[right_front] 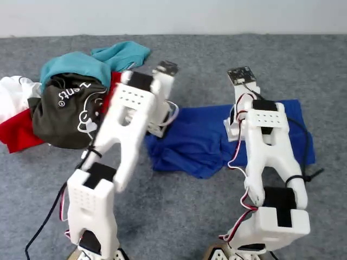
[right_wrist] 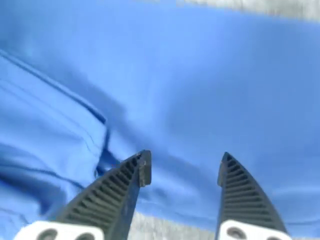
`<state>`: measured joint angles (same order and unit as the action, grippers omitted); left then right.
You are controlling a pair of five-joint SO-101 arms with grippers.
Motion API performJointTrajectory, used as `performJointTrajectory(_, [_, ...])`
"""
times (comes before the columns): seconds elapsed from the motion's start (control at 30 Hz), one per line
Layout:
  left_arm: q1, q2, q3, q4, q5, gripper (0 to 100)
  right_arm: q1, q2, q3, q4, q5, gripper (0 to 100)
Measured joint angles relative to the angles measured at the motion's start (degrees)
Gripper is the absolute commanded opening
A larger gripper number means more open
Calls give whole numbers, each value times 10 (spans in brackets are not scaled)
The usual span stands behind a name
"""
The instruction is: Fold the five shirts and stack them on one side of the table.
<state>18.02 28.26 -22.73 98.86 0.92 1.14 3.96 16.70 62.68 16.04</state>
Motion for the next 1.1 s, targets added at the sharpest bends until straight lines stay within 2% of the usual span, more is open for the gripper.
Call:
performJointTrajectory(0.1, [26,4,3,0,-3,130,8,-3,6,25,0,231])
performJointTrajectory(0.27, [29,61,4,-1,-4,129,10,-3,47,28,0,231])
performJointTrajectory(0.47, [29,105,4,-6,-4,127,11,-3,107,-11,0,230])
performJointTrajectory(0.7, [29,114,12,-6,-25,126,21,-16,178,-56,42,230])
performJointTrajectory(0.93, [29,114,25,-1,-32,126,51,-27,189,-56,60,230])
performJointTrajectory(1.1, [29,114,25,-1,-33,126,55,-79,193,-18,62,230])
